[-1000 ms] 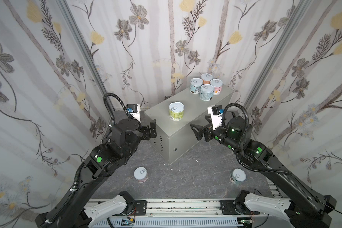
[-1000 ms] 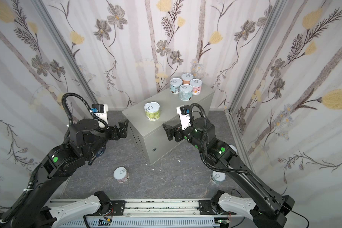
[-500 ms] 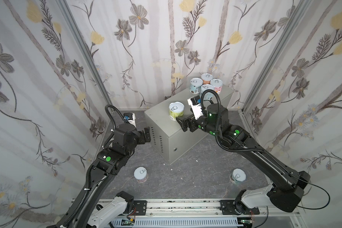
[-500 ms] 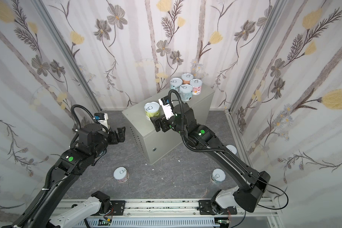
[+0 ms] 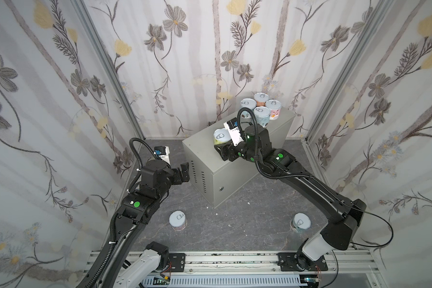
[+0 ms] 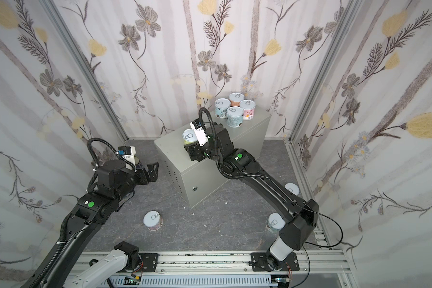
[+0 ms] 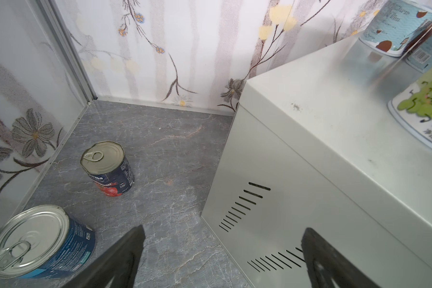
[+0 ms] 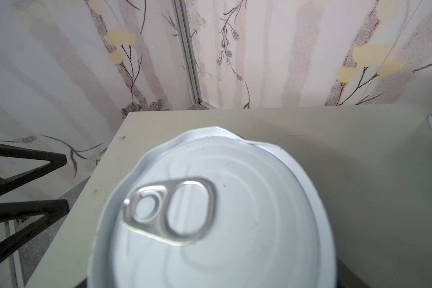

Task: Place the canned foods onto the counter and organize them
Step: 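Grasp the green can with the right gripper while the left arm withdraws, then move the green can with the right gripper back beside the other cans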

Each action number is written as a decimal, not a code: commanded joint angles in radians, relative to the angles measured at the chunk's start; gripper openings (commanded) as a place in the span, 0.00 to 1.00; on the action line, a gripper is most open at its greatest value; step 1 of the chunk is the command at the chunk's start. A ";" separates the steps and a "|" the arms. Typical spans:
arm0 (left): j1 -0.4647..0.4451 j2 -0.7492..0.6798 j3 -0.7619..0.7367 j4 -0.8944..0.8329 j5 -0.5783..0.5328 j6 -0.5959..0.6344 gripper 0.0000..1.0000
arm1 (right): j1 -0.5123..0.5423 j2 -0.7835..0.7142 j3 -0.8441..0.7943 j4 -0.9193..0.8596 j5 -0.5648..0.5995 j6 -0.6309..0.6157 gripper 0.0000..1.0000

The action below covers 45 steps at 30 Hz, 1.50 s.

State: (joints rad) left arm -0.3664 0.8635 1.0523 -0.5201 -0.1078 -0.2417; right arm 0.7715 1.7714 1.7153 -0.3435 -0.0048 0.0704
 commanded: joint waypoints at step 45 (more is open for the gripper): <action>0.003 0.059 -0.038 0.069 0.056 -0.001 1.00 | -0.200 0.425 0.616 -0.079 0.105 0.065 0.66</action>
State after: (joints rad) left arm -0.3637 0.9195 1.0100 -0.4759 -0.0559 -0.2417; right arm 0.5713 2.1841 2.3062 -0.5186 0.0715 0.1165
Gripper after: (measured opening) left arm 0.997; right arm 0.735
